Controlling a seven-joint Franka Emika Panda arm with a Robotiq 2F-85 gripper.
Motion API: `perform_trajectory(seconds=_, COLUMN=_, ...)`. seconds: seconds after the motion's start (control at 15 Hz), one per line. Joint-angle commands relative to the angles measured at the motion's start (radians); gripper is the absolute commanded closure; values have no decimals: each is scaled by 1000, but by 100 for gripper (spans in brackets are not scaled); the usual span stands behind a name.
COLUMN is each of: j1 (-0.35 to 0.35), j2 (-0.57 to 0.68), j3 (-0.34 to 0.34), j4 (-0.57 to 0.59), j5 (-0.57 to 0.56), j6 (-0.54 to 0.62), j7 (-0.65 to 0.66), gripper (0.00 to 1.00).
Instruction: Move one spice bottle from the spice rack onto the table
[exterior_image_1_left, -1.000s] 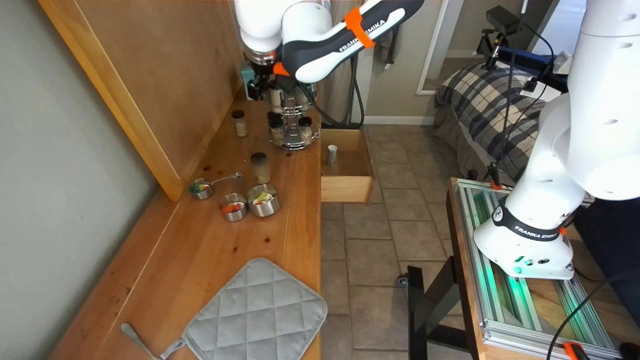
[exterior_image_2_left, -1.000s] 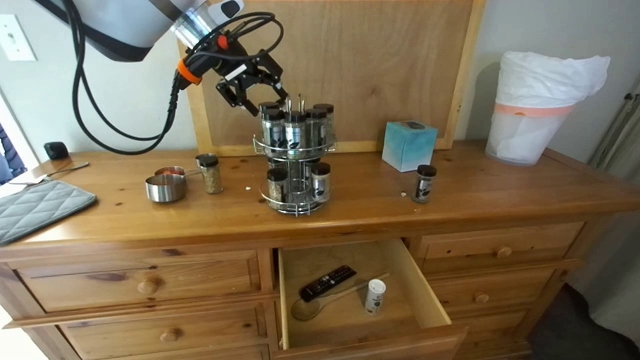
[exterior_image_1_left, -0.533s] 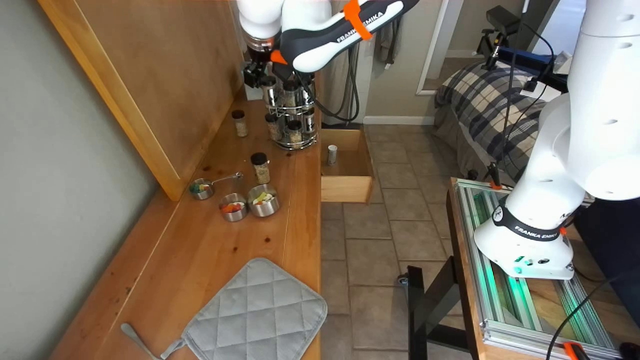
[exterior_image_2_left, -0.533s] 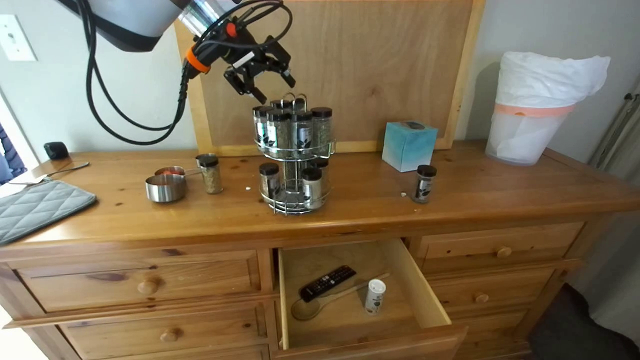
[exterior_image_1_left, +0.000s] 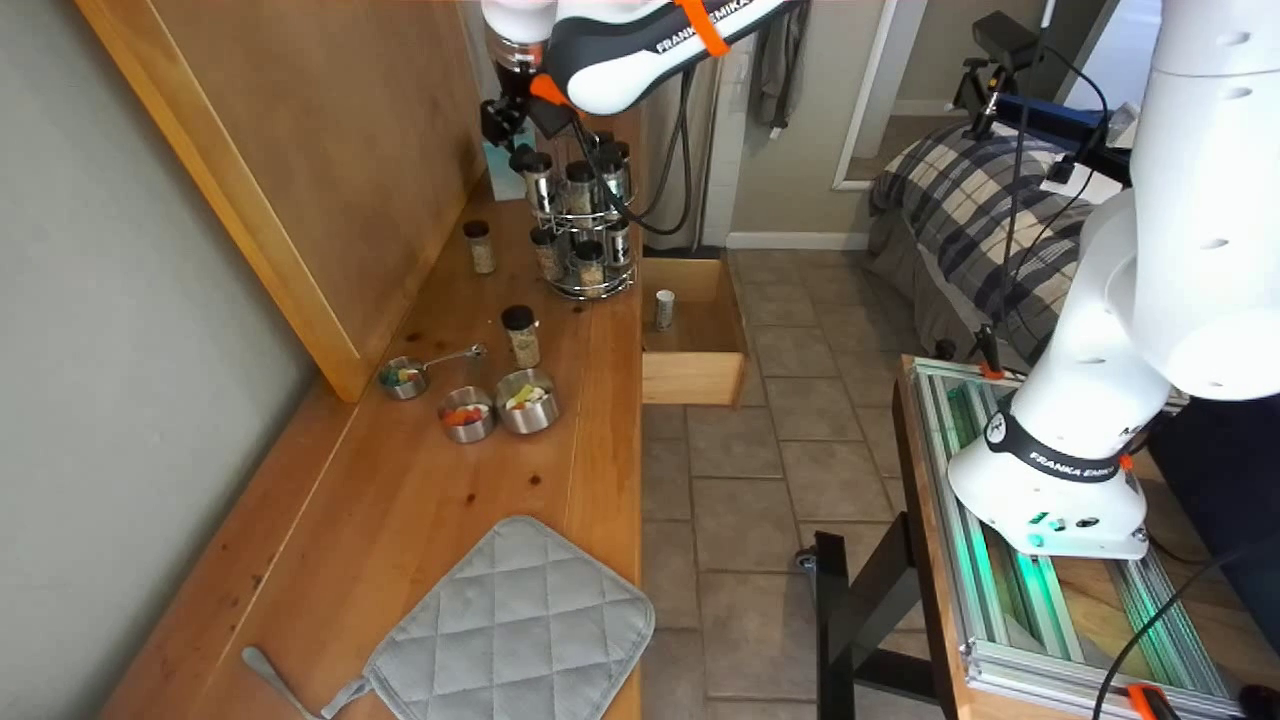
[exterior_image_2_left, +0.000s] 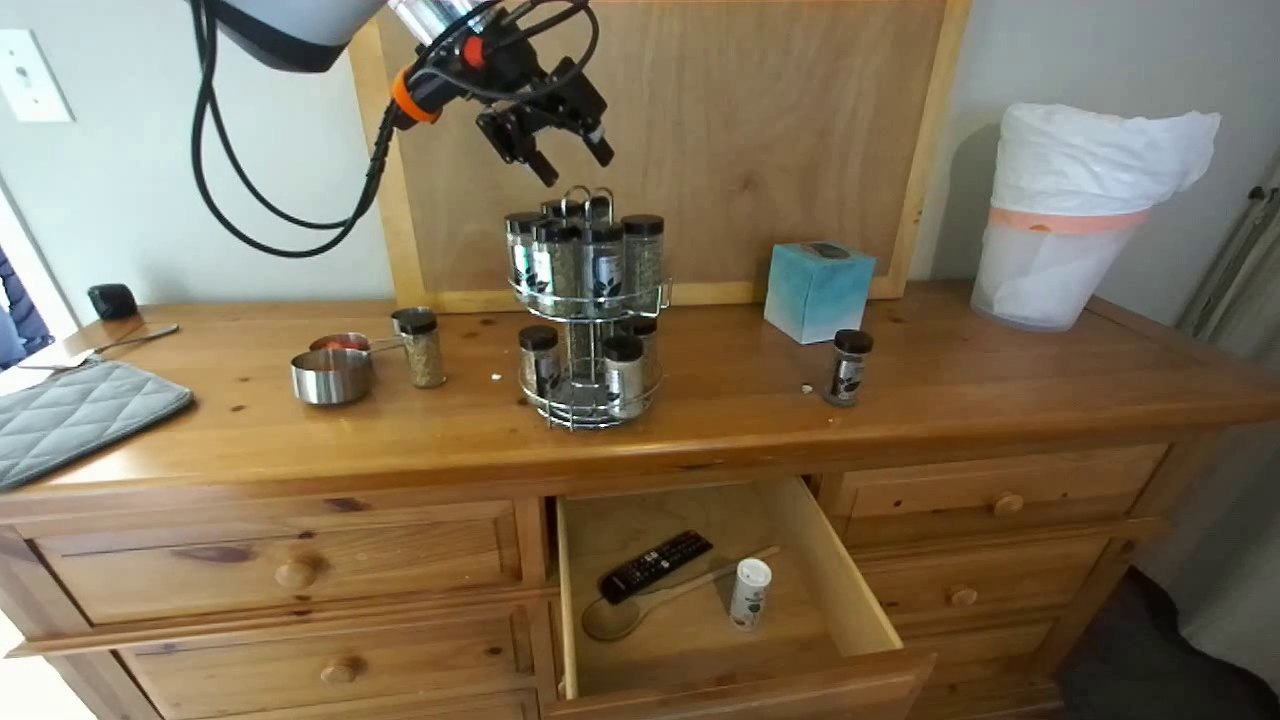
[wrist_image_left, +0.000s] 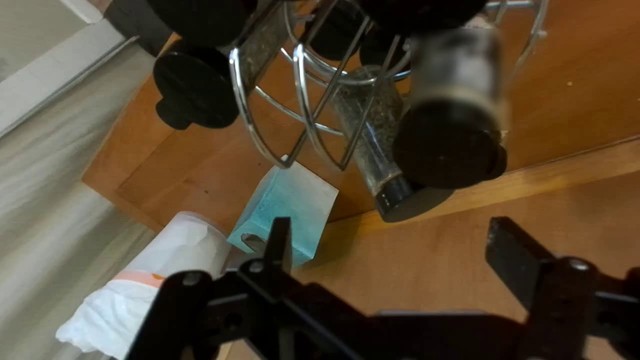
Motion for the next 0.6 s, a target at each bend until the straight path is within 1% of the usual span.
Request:
perform_trajectory(seconds=0.0, j1=-24, j2=67, j3=-2, j4=105, j5=142, j6=-15, j7=-24, gripper=0)
perform_trajectory(seconds=0.2, j1=-26, j2=121, j3=-21, j4=175, j5=215, j6=-34, j7=-34, gripper=0)
perform_trajectory(seconds=0.33, j1=-25, j2=160, j3=-36, j4=229, j5=247, j6=-72, j7=-30, gripper=0)
perform_trajectory(seconds=0.53, j1=-24, j2=217, j3=-46, j4=316, j5=287, j6=-181, j7=-44, gripper=0)
